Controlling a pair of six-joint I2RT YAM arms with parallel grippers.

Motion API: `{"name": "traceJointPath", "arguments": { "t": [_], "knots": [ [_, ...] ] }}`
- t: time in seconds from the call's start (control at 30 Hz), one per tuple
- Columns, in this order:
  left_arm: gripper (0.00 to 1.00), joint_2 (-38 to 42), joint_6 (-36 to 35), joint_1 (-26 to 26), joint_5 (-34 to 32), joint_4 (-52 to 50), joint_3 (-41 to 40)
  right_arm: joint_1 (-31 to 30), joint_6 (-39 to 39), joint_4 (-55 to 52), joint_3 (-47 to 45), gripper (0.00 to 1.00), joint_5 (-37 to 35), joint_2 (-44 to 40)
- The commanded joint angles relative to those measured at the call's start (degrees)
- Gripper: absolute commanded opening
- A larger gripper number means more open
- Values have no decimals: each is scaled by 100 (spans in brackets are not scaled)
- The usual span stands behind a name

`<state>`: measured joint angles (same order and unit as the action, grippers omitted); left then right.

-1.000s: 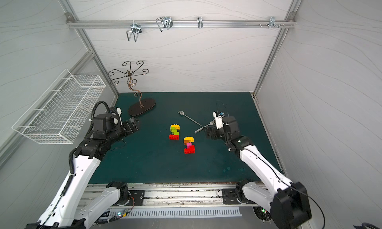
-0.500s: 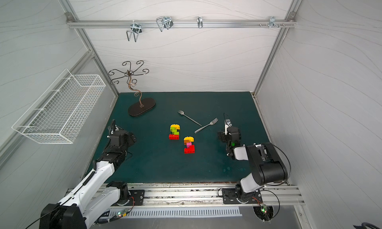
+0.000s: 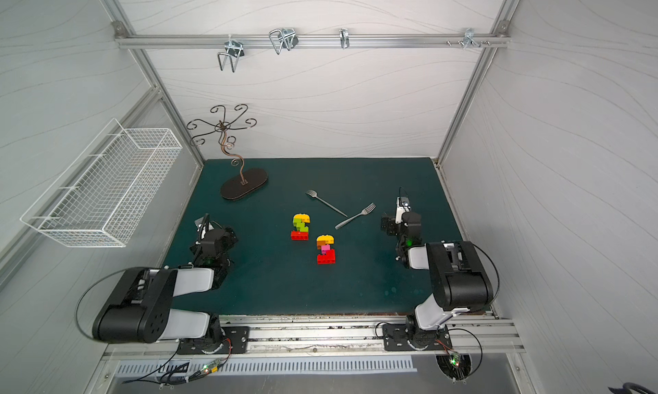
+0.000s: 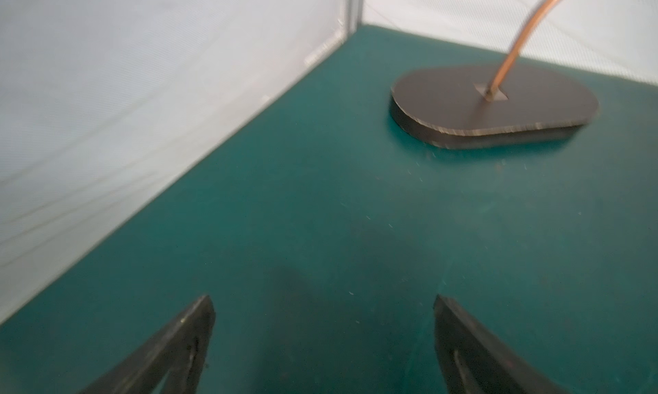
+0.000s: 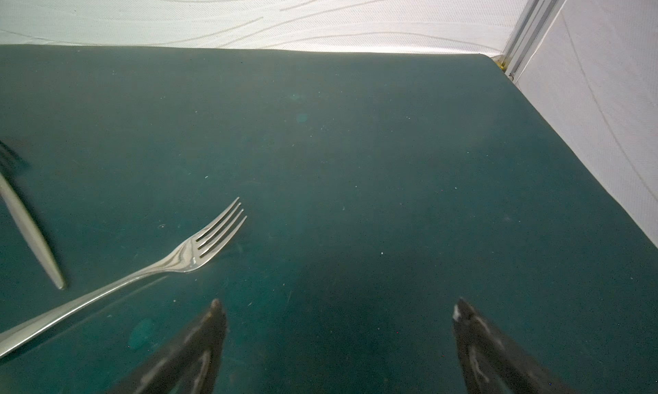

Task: Assemble the letter s with lego
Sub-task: Reset both arms

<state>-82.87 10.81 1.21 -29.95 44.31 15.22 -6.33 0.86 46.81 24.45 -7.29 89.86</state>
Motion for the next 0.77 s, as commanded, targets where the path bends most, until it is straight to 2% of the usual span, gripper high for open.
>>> {"name": "traceJointPath", "arguments": {
  "t": [0.0, 0.03, 0.07, 0.1, 0.13, 0.2, 0.27, 0.33, 0.4, 0.5, 0.73],
  "knots": [
    [98, -193, -482, -25, 769, 752, 497, 32, -76, 31, 52, 99, 87, 58],
    [99, -328, -559, -33, 1010, 581, 604, 29, -80, 31, 51, 99, 75, 55],
    [99, -712, -607, -31, 980, 1044, 655, 29, -77, 30, 51, 99, 79, 55],
    [99, -772, -766, -19, 938, 1063, 711, 27, -78, 38, 51, 99, 79, 56],
    [99, -511, -557, -28, 1031, 339, 803, 26, -75, 31, 58, 99, 79, 81],
    [99, -762, -695, -64, 990, 1078, 687, 27, -74, 31, 60, 99, 87, 66],
    [99, -539, -552, -47, 1039, 375, 813, 35, -78, 25, 58, 99, 87, 59],
    [99, -695, -647, -45, 995, 862, 715, 27, -76, 25, 60, 99, 83, 59],
    [99, -561, -589, -47, 1020, 502, 781, 31, -77, 29, 60, 99, 92, 62],
    [99, -640, -619, -39, 1009, 743, 725, 27, -78, 36, 60, 99, 92, 67],
    [99, -596, -604, -39, 1010, 579, 767, 28, -81, 33, 52, 99, 94, 59]
  ]
}}
